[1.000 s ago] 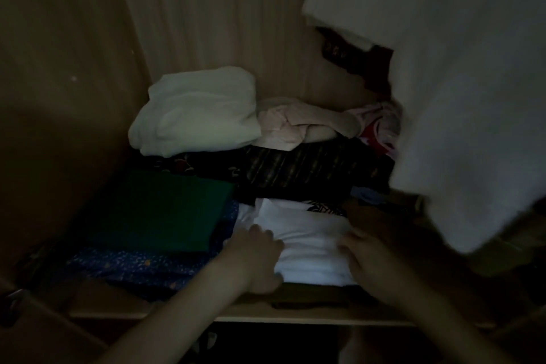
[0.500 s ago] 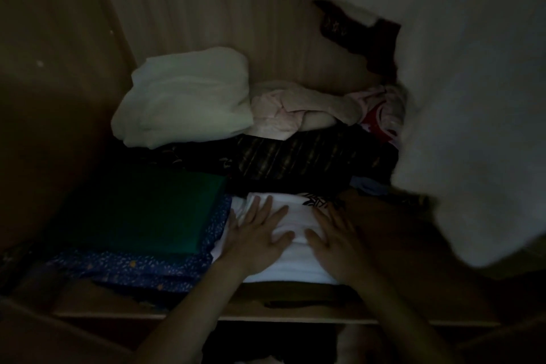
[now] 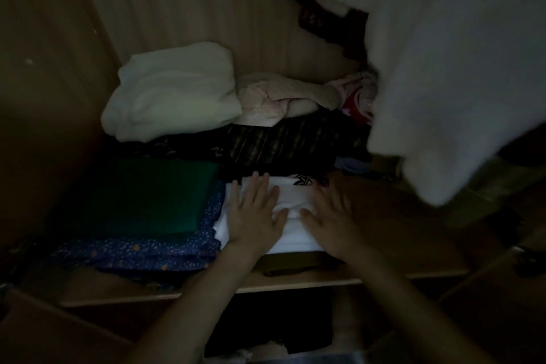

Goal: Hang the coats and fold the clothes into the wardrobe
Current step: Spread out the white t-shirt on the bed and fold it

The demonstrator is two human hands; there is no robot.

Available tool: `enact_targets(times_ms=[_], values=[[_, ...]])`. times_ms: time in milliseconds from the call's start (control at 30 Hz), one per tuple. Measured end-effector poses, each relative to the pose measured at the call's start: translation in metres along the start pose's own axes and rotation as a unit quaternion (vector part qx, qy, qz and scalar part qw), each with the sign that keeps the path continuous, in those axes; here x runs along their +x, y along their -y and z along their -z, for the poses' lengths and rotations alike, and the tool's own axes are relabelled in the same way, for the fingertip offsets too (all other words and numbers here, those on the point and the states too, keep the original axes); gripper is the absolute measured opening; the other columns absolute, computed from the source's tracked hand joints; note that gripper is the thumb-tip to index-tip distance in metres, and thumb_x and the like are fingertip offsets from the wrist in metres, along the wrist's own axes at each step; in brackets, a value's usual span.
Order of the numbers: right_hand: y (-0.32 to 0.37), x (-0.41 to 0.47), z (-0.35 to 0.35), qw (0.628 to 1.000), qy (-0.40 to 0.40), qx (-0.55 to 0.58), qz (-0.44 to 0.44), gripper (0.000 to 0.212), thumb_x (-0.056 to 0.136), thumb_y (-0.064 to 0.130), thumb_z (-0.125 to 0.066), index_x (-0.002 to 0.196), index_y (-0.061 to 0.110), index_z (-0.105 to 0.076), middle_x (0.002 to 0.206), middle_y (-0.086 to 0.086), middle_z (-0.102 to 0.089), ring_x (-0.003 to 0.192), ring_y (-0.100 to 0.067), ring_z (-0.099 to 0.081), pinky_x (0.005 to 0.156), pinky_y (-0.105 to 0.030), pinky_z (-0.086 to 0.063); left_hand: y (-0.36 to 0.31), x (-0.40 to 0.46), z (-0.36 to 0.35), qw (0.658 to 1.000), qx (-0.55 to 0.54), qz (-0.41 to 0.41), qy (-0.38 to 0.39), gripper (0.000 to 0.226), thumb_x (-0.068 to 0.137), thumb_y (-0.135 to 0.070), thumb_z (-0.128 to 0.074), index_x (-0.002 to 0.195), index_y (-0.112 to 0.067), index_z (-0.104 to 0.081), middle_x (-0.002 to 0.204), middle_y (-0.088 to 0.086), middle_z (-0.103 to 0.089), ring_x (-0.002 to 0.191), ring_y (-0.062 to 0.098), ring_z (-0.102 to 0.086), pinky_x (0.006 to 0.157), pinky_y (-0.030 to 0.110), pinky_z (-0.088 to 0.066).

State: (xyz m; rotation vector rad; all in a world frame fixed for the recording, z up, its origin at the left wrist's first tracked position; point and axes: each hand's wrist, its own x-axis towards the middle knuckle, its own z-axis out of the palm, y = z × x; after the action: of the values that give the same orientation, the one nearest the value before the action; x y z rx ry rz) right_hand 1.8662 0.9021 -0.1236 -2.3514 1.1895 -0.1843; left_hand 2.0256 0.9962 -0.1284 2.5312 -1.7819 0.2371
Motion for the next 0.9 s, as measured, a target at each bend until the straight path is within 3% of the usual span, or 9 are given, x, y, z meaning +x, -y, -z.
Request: enact_targets(times_ms=[100,167,333,467,633,900], values=[[0.004,-0.028,0.005,0.997,-0.070,-0.030,0.001,0.070,0.093,0.066,-0.020,0.152,0.038,0.006,0.161,0.002,0.016,0.148,-0.023,0.009,0.119,-0.048,-0.002,-0.010,-0.008,0.010,0.992,-0.043,-0.060,-0.099,0.071,0.094,-0.059,-0.014,0.147,-0.023,-0.043,0.160,0.007,-0.021,0.149,0.027,-0.014,0.117,0.054,0.002],[0.005,-0.053,0.009,0.994,-0.099,-0.034,-0.008,0.078,0.085,0.069,-0.012,0.153,0.034,0.002,0.162,-0.001,0.009,0.147,-0.024,0.002,0.119,-0.047,-0.004,-0.024,-0.018,0.017,0.986,-0.072,-0.099,-0.113,0.068,0.094,-0.058,-0.020,0.147,-0.022,-0.042,0.161,0.007,-0.020,0.150,0.026,-0.012,0.117,0.053,0.002],[0.001,-0.129,0.010,0.983,-0.154,-0.038,-0.091,0.081,0.084,0.066,-0.015,0.154,0.026,-0.011,0.162,-0.008,-0.009,0.147,-0.029,-0.006,0.116,-0.045,-0.011,-0.059,-0.057,0.037,0.960,-0.156,-0.192,-0.134,0.064,0.091,-0.054,-0.031,0.144,-0.022,-0.047,0.158,0.006,-0.028,0.148,0.022,-0.019,0.118,0.054,-0.012],[-0.007,-0.195,0.005,0.970,-0.145,-0.088,-0.174,0.073,0.091,0.061,-0.020,0.154,0.024,-0.008,0.162,-0.011,-0.005,0.148,-0.031,-0.003,0.118,-0.048,-0.009,-0.082,-0.095,0.042,0.956,-0.125,-0.235,-0.121,0.065,0.091,-0.056,-0.028,0.143,-0.023,-0.048,0.158,0.008,-0.030,0.148,0.024,-0.020,0.117,0.057,-0.013],[-0.010,-0.289,0.006,0.944,-0.177,-0.089,-0.264,0.068,0.098,0.051,-0.035,0.154,0.030,-0.003,0.163,-0.003,0.004,0.149,-0.025,0.003,0.119,-0.046,-0.006,-0.128,-0.141,0.054,0.943,-0.107,-0.306,-0.072,0.064,0.095,-0.058,-0.029,0.151,-0.027,-0.031,0.163,0.005,-0.014,0.150,0.023,-0.006,0.118,0.056,-0.007],[-0.022,-0.432,0.003,0.875,-0.247,-0.068,-0.410,0.068,0.096,0.049,-0.042,0.154,0.024,-0.016,0.161,-0.003,-0.015,0.146,-0.024,-0.021,0.118,-0.043,-0.023,-0.219,-0.232,0.092,0.864,-0.147,-0.481,-0.035,0.065,0.096,-0.056,-0.032,0.154,-0.029,-0.021,0.164,0.003,-0.007,0.151,0.021,0.000,0.119,0.052,-0.002]])
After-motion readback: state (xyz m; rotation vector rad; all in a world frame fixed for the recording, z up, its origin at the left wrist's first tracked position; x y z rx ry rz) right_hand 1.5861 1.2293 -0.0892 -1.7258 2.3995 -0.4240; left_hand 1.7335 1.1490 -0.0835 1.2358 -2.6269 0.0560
